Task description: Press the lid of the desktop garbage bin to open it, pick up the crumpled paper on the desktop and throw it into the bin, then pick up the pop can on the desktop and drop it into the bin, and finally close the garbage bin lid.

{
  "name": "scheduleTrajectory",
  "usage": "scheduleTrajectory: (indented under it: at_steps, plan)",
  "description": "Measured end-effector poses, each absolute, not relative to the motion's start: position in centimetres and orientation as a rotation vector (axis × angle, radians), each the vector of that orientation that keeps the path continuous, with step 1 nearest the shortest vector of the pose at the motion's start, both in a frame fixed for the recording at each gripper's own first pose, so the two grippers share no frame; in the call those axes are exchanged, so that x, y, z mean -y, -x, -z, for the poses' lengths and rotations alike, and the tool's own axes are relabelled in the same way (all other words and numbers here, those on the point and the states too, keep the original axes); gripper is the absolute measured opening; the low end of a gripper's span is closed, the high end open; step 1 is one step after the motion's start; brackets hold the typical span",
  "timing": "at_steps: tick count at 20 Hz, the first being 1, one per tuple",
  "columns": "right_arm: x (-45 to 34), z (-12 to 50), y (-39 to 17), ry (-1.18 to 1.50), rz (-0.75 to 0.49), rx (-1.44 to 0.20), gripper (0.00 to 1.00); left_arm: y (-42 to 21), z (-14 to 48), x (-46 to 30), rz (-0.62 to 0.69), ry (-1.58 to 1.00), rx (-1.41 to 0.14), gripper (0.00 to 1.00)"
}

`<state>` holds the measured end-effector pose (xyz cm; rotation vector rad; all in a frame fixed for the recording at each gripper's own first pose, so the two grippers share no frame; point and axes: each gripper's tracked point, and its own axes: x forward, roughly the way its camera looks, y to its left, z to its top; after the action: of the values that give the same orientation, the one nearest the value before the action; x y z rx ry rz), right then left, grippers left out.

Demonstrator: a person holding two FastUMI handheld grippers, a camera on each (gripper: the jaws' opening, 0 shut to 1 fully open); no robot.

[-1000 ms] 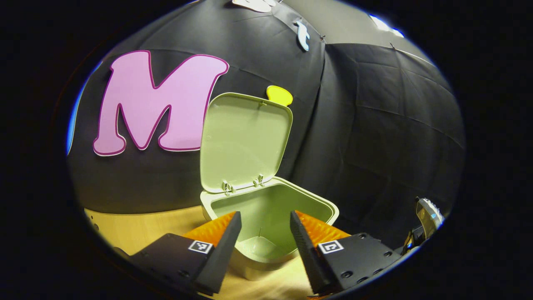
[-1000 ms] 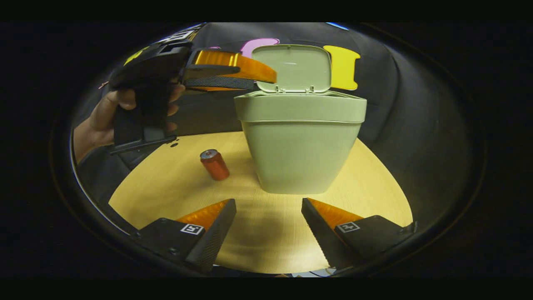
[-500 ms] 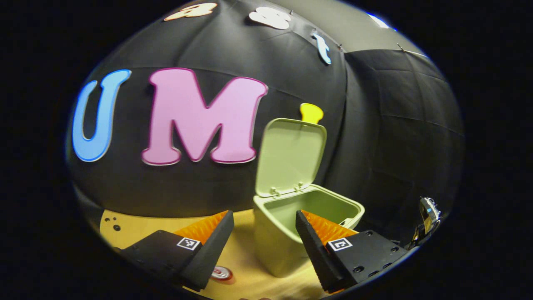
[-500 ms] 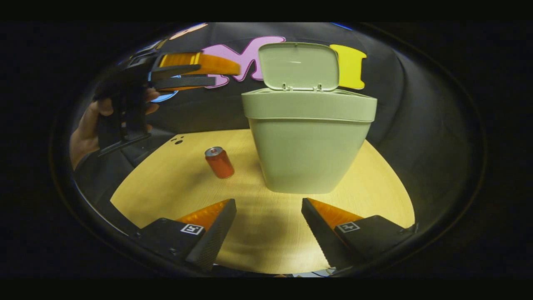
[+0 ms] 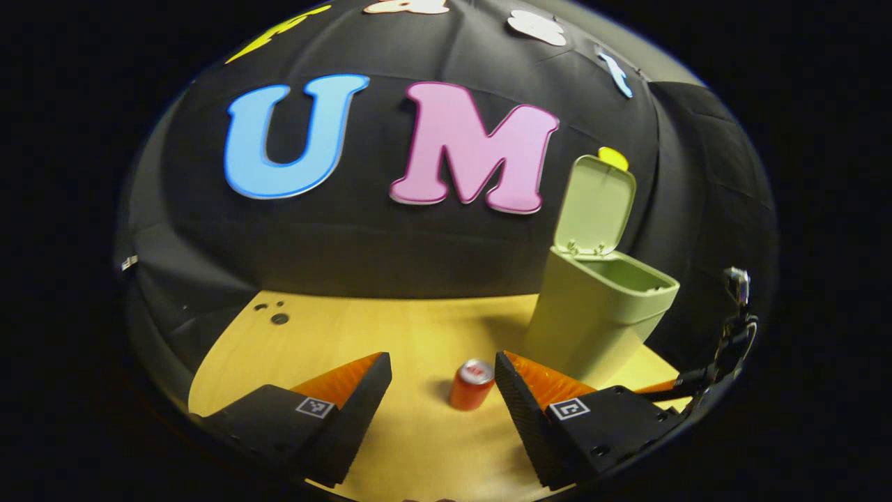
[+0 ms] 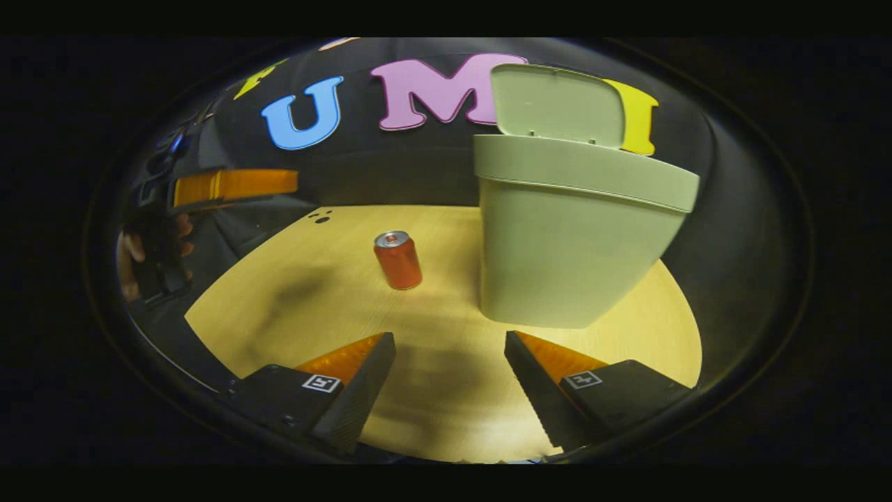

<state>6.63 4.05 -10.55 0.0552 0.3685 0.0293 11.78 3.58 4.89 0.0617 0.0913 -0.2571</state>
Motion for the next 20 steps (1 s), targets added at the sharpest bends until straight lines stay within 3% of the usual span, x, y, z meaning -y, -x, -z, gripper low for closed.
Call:
scheduleTrajectory:
  at_steps: [10,20]
  plan:
    - [-9.2,9.0,-15.7,-0.007,-0.126,-0.337,0.99,-3.6,3.7,-14.6,-0.004,0.054,-0.236,0.96]
    - [-11.3,11.1,-23.1,0.023,-0.138,-0.346,0.99,-0.3,8.2,-18.0,-0.116,0.126,-0.336,0.96]
